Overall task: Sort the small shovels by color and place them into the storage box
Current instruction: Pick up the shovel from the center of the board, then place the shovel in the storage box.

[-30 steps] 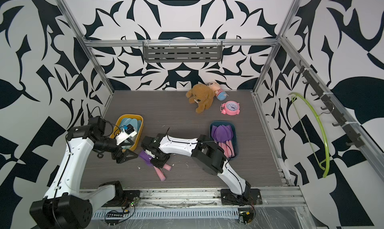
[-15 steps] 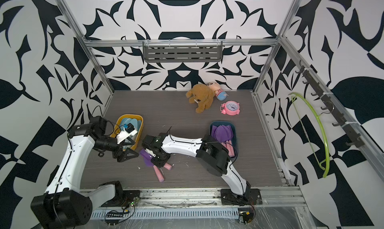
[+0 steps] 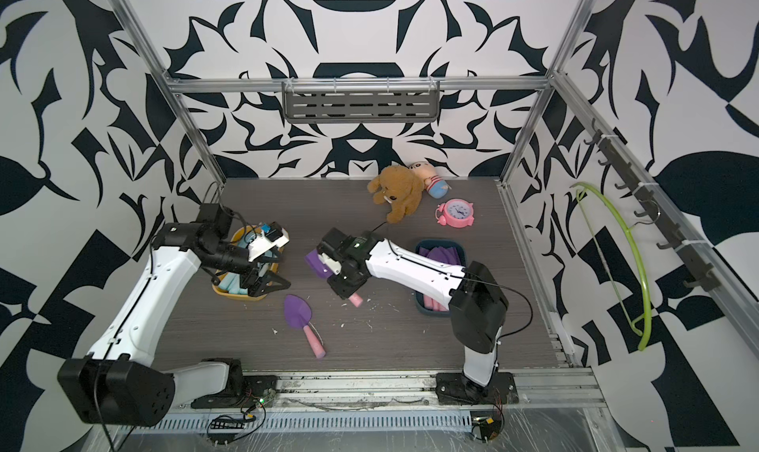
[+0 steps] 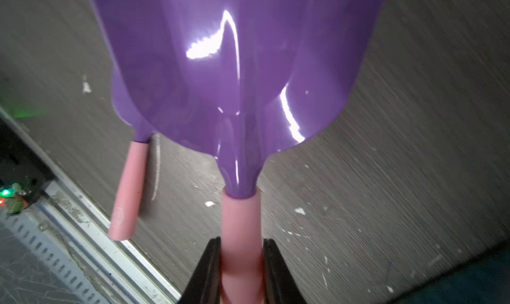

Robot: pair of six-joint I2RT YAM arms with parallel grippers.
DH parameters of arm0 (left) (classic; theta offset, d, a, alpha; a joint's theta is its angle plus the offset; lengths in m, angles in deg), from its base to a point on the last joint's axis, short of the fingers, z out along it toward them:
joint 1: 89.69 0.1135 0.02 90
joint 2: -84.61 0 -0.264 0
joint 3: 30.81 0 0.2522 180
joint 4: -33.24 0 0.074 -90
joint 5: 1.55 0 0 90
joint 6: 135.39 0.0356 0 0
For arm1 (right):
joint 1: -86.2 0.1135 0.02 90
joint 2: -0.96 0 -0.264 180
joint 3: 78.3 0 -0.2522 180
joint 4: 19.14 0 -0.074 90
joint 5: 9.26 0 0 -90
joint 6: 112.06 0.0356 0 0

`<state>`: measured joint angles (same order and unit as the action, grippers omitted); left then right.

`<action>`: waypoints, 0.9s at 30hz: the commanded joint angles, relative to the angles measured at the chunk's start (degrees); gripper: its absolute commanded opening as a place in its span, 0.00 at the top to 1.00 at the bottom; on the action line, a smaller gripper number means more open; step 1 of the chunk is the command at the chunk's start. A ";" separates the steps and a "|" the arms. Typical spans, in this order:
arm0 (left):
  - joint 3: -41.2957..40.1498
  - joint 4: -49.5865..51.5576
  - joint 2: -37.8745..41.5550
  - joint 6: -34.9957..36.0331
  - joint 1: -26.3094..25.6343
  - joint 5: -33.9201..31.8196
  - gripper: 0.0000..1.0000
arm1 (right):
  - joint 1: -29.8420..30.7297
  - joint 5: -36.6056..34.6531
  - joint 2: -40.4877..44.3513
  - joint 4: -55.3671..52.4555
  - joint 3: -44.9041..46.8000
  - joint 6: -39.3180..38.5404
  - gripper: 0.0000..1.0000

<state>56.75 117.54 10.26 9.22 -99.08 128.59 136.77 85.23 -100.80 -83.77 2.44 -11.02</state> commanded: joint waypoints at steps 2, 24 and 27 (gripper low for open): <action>5.67 -6.85 -7.65 -7.19 -6.16 -3.23 0.06 | -10.24 0.89 8.26 -4.10 5.01 3.38 0.84; 11.72 -15.00 -26.59 -25.56 -18.22 -2.21 0.08 | -31.58 -5.81 10.92 -2.93 21.22 10.65 0.84; 11.58 -15.00 -26.20 -25.41 -18.22 -2.83 0.08 | -31.57 -5.90 10.16 -2.42 21.89 11.36 0.84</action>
<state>68.97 102.46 -18.19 -16.00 -117.46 125.69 105.06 80.60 -91.13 -87.03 23.97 -1.62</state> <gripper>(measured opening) 0.918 0.248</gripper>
